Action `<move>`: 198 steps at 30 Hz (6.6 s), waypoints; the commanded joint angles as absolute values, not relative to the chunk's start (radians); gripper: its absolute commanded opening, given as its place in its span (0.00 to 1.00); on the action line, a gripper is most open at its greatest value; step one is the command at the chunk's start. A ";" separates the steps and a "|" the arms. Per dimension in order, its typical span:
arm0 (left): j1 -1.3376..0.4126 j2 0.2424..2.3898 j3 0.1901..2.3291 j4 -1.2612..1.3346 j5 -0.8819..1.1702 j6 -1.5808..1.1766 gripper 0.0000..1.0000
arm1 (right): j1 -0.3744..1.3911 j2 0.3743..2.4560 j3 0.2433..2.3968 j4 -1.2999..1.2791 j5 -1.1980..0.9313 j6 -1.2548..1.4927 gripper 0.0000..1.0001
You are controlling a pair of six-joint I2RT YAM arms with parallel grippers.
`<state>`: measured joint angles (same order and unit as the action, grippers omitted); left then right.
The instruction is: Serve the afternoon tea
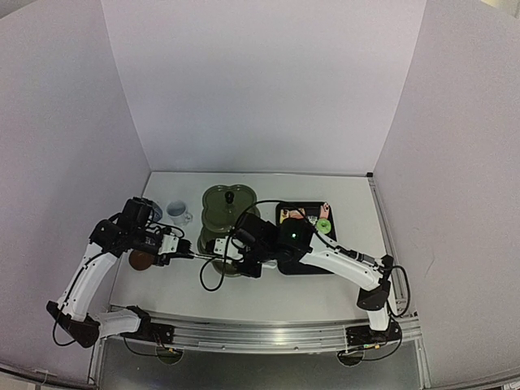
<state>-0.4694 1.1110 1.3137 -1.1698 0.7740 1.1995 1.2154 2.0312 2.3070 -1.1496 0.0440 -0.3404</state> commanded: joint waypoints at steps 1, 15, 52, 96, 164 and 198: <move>-0.474 1.076 1.305 -1.056 0.848 1.088 0.00 | 1.211 2.009 2.324 -1.046 0.028 -0.260 0.28; -0.441 1.081 1.303 -0.992 1.004 0.858 0.00 | 1.128 1.791 1.992 -0.826 -0.081 -0.041 0.50; -0.405 1.054 1.201 -0.935 1.097 0.821 0.16 | 1.097 1.711 1.836 -0.702 -0.182 -0.064 0.00; -0.404 0.898 0.897 -0.259 0.155 0.048 0.99 | 0.743 1.754 1.343 -1.036 0.164 0.655 0.05; -0.392 0.894 0.820 -0.158 0.088 0.070 1.00 | 0.683 1.606 1.411 -0.956 0.239 0.566 0.00; -0.257 0.859 0.709 -0.151 -0.190 -0.065 1.00 | 1.278 1.878 2.064 -0.971 -0.014 0.069 0.00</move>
